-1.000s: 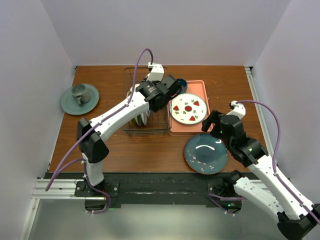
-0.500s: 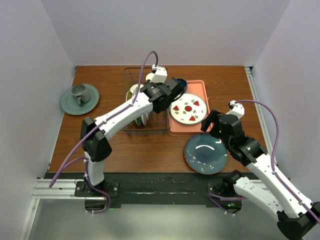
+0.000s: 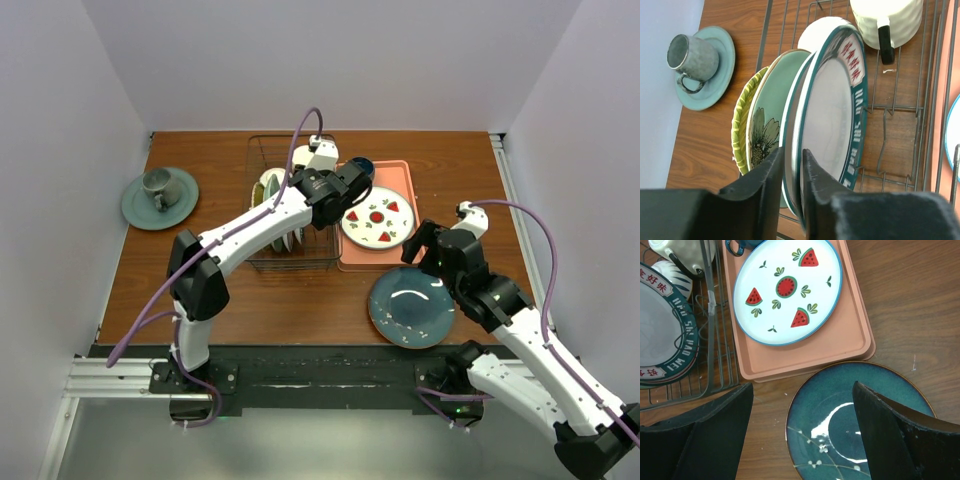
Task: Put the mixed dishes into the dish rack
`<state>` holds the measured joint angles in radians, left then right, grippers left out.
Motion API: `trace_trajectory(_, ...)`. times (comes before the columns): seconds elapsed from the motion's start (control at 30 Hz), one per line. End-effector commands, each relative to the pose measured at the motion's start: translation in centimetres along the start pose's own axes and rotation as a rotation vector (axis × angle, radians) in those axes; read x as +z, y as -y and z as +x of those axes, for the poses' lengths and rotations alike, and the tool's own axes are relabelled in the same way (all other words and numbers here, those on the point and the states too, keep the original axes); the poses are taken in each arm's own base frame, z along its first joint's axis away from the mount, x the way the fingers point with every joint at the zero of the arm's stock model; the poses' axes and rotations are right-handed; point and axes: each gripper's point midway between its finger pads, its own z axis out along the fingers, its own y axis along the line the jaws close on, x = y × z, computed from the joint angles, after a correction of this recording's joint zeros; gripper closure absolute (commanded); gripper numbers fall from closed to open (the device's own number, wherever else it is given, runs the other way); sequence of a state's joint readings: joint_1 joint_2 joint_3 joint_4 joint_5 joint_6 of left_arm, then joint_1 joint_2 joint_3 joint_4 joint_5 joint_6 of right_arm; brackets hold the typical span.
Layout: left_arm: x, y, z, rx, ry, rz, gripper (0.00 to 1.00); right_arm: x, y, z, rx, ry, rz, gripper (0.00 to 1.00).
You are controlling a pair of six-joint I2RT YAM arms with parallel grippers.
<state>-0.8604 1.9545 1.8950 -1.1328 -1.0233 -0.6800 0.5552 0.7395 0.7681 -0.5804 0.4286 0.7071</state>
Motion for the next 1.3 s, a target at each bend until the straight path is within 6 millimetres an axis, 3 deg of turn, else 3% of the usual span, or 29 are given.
trace_trajectory(0.0,0.4,0.0,0.6,-0.002,0.002,-0.024,0.69,0.1,-0.2,-0.8,0.025,0.039,0.0,0.16)
trace_trajectory(0.27,0.4,0.0,0.7,-0.002,0.001,-0.022,0.63,0.1,-0.1,-0.8,0.024,0.04,0.001,0.16)
trace_trajectory(0.67,-1.2,-1.0,-1.2,-0.04,0.039,0.013,0.49,0.1,-0.2,-0.7,0.027,0.038,-0.004,0.16)
trace_trajectory(1.07,-4.1,-2.7,-3.3,-0.11,0.086,0.113,0.29,0.2,-0.3,-0.6,0.029,0.03,-0.007,0.16)
trace_trajectory(1.2,-5.2,-2.9,-3.5,-0.141,0.094,0.205,0.24,0.2,-0.3,-0.7,0.021,0.03,-0.003,0.15)
trace_trajectory(1.27,-6.2,-2.8,-4.6,-0.179,0.13,0.282,0.18,0.3,-0.2,-0.6,0.02,0.028,0.001,0.12)
